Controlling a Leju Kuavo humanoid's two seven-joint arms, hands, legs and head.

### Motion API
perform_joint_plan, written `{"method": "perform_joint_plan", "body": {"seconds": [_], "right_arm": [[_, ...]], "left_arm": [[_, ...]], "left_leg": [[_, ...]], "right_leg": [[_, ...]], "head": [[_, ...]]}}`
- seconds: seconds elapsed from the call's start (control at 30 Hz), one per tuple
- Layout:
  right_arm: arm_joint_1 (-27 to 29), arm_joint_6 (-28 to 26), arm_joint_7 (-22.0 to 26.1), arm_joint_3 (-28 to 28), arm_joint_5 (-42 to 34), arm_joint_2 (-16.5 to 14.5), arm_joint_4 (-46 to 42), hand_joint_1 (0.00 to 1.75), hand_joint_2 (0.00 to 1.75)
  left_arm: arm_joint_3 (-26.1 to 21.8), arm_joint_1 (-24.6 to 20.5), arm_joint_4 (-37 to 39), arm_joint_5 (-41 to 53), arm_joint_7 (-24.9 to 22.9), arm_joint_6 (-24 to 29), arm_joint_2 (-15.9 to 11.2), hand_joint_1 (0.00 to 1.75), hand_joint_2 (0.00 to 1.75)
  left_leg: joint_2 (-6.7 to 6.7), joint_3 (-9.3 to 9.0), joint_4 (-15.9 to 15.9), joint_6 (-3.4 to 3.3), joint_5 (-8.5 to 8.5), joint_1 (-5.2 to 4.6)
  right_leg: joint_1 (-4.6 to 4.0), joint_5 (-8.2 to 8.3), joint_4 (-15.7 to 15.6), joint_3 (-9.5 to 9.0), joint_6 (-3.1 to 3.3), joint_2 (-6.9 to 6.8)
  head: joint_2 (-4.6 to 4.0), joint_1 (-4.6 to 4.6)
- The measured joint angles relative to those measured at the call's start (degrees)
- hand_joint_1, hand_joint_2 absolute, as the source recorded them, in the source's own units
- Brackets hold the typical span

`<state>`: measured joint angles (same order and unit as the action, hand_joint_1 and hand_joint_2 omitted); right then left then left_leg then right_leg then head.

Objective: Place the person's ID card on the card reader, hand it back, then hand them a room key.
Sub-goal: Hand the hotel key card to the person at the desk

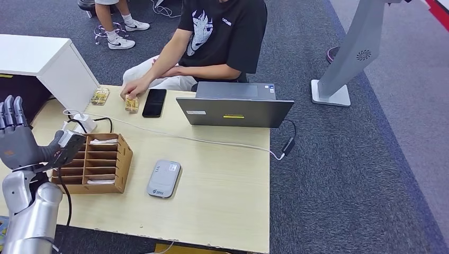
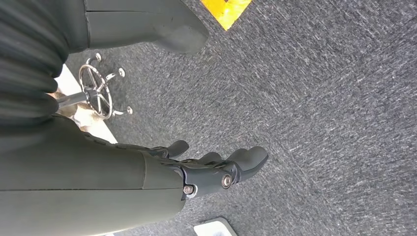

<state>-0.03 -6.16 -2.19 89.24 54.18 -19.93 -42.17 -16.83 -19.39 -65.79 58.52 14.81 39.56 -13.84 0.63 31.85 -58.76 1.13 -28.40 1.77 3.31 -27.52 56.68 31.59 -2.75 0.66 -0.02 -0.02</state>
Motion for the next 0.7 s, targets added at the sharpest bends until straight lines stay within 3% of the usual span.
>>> {"method": "perform_joint_plan", "body": {"seconds": [0.43, 0.6, 0.7], "right_arm": [[-0.06, 0.43, -0.04, 0.0, 0.82, 0.0, 0.05, 0.0, 1.75], [-0.24, 0.6, 0.69, 0.0, 2.24, -0.03, 0.26, 0.0, 1.75], [-0.38, -6.45, 6.29, -0.39, 3.83, -0.3, 5.44, 0.0, 1.75]], "left_arm": [[0.28, 0.83, -0.69, 0.61, 0.12, 0.0, 1.44, 0.0, 1.75], [3.33, 3.58, -3.42, 0.45, -2.69, -0.01, 0.2, 0.0, 1.75], [5.19, 9.05, -8.48, 1.29, -6.0, 0.01, -1.33, 0.0, 1.75]], "left_leg": [[0.0, -0.01, 0.0, 0.0, 0.0, 0.0], [0.02, 0.01, 0.01, 0.0, -0.01, 0.0], [0.19, -0.05, 0.05, 0.07, -0.07, 0.04]], "right_leg": [[0.0, 0.0, 0.0, 0.0, 0.0, 0.0], [0.0, -0.01, 0.01, -0.01, 0.0, 0.02], [-0.03, -0.04, 0.03, 0.03, 0.04, 0.17]], "head": [[0.0, -0.01], [0.0, -0.01], [0.0, -0.01]]}}
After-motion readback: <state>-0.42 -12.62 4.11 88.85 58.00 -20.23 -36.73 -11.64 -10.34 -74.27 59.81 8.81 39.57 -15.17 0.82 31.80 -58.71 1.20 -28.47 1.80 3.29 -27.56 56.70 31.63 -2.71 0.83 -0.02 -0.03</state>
